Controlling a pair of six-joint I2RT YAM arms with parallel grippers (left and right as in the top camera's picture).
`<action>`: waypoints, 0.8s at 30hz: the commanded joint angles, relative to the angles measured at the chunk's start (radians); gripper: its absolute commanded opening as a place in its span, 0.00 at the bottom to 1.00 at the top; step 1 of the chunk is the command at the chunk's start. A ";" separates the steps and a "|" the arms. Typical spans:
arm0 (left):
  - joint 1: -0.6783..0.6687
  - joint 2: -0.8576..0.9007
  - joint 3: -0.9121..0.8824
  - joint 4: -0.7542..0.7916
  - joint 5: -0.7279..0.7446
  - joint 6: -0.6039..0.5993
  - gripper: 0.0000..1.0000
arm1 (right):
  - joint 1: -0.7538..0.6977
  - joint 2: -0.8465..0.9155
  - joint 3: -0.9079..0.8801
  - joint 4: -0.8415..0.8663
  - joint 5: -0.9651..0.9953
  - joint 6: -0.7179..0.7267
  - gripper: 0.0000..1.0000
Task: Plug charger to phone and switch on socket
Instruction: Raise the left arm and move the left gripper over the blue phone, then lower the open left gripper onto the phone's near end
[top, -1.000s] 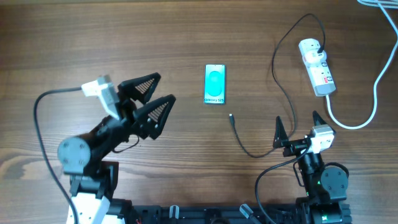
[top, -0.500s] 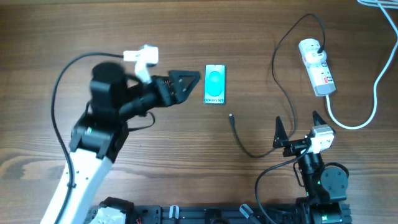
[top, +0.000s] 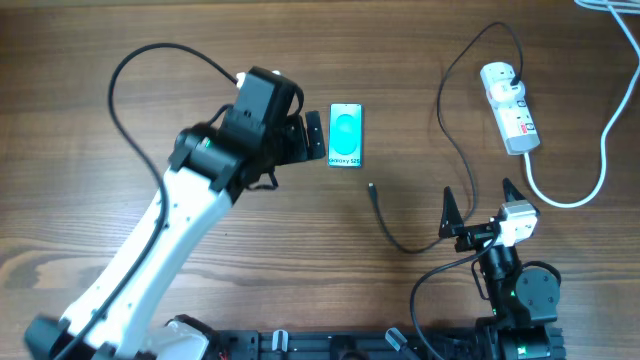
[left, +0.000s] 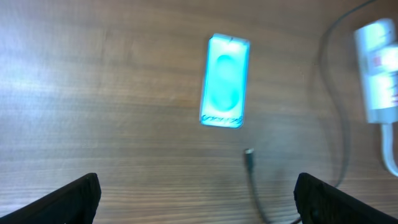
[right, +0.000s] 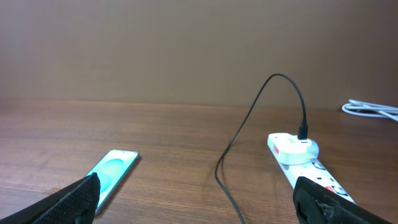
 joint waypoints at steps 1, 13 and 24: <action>0.038 0.095 0.119 -0.071 0.082 0.058 1.00 | 0.005 0.000 -0.001 0.002 0.010 0.006 1.00; 0.034 0.188 0.266 -0.029 0.079 0.068 1.00 | 0.005 0.000 -0.001 0.002 0.010 0.006 1.00; -0.008 0.210 0.264 0.007 0.084 0.049 1.00 | 0.005 0.000 -0.001 0.001 0.010 0.007 1.00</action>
